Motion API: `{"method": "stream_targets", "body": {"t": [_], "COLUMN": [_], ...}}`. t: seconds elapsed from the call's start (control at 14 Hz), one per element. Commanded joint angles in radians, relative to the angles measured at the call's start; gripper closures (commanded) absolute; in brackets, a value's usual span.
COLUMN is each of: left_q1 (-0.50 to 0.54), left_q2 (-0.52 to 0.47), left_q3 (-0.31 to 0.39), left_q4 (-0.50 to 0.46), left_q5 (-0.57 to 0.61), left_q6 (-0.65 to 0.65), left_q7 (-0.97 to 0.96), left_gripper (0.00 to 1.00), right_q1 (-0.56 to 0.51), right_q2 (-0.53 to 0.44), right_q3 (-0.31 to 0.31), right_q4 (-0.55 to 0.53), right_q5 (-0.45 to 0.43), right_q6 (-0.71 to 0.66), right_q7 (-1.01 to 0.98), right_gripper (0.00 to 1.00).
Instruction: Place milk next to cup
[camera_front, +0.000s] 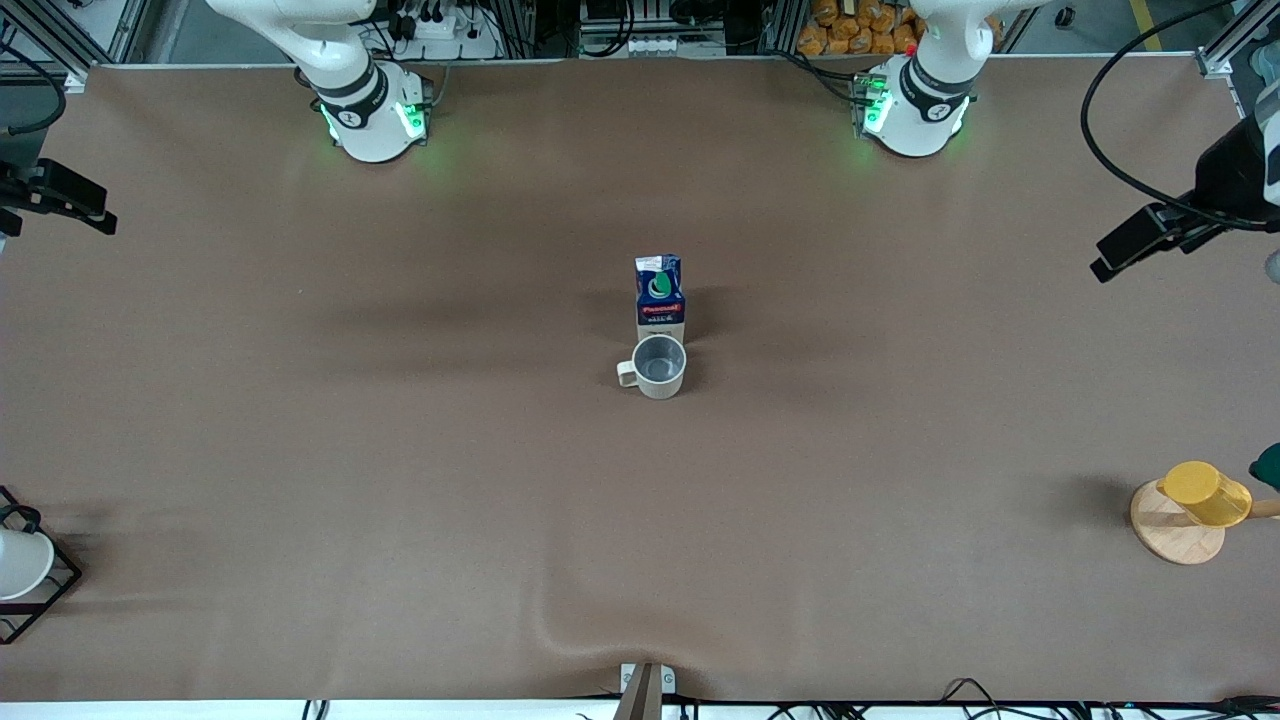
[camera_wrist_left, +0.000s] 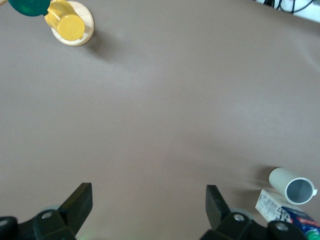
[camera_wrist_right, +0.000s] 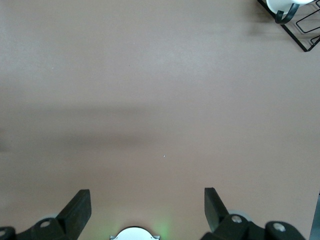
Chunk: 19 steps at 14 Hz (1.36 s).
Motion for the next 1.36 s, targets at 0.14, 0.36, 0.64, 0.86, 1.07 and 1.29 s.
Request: {"method": "stream_targets", "body": {"t": [0.14,0.36,0.64,0.86,1.07,1.29], "left_q1": [-0.078,-0.116,-0.131,-0.141,-0.148,-0.148], "left_q2": [-0.066,-0.065,-0.061,-0.061,-0.063,-0.065], "left_q3": [0.105,0.165,0.173,0.171,0.171,0.171], "left_q4": [-0.101,-0.103,-0.095,-0.094,-0.095,-0.095], "left_q5": [-0.009,-0.006,-0.009,-0.012,-0.011,-0.009], "left_q6": [0.033,0.032,0.024,0.009,-0.001,-0.005], "left_q7": [0.144,0.179,0.205,0.203,0.203,0.205], "left_gripper": [0.0,0.0,0.0,0.0,0.0,0.0], "right_q1": [0.018,0.015,0.016,0.013,0.01,0.008], "right_q2": [-0.027,-0.028,-0.028,-0.028,-0.028,-0.028], "right_q3": [0.006,0.001,0.001,0.0,-0.002,-0.004], "right_q4": [-0.016,-0.016,-0.018,-0.018,-0.016,-0.018], "right_q5": [-0.023,-0.024,-0.024,-0.024,-0.024,-0.024], "right_q6": [0.003,0.003,-0.004,-0.004,-0.004,-0.002], "right_q7": [0.013,0.004,0.005,0.005,0.002,0.002], "right_gripper": [0.0,0.0,0.0,0.0,0.0,0.0]}}
